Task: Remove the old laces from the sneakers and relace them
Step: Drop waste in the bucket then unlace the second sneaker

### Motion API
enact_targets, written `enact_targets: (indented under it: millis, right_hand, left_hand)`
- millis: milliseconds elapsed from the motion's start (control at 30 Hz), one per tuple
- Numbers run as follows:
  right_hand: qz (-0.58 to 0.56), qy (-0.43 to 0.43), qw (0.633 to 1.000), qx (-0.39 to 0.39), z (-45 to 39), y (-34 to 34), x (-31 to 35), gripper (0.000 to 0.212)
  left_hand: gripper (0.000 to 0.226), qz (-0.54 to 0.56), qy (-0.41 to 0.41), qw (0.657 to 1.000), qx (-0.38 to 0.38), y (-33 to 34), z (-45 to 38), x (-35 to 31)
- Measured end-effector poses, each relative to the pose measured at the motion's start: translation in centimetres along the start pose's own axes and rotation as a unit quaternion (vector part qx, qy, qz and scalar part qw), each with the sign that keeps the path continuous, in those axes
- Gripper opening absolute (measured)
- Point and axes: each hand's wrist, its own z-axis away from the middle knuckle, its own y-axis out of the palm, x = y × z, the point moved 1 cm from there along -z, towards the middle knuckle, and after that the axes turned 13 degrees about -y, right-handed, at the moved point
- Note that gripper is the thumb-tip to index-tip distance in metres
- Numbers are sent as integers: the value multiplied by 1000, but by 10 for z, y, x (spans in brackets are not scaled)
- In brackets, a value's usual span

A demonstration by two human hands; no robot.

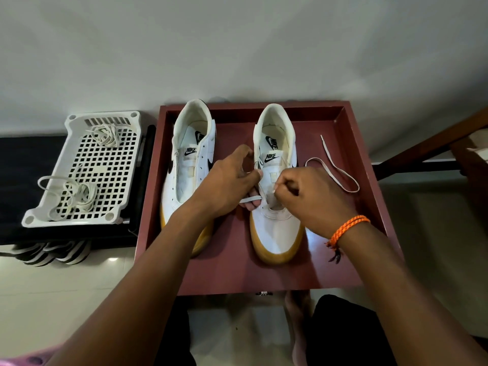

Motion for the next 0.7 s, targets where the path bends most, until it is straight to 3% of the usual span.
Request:
enact_targets:
  millis: [167, 267, 367, 467, 533, 600, 700]
  right_hand:
    - [-14, -1, 992, -126, 2, -26, -8, 11]
    - [-14, -13, 997, -77, 2, -11, 5, 24]
    - [83, -40, 996, 12, 4, 14, 12, 26]
    - [117, -46, 992, 21, 5, 21, 7, 21]
    - [68, -32, 997, 34, 3, 17, 4, 22]
    - [-4, -1, 1000, 9, 1, 6, 2, 26]
    - [-14, 17, 996, -89, -1, -16, -5, 33]
  left_hand:
    - [17, 17, -8, 1000, 9, 1, 0, -1]
    - [17, 14, -6, 1000, 6, 1, -1, -1]
    - [15, 13, -3, 1000, 10, 0, 0, 1]
    - [16, 11, -5, 1000, 9, 0, -1, 1]
    - [16, 4, -5, 1000, 6, -1, -1, 1]
    - [16, 6, -8, 1000, 7, -1, -1, 0]
    - [16, 11, -9, 1000, 7, 0, -1, -1]
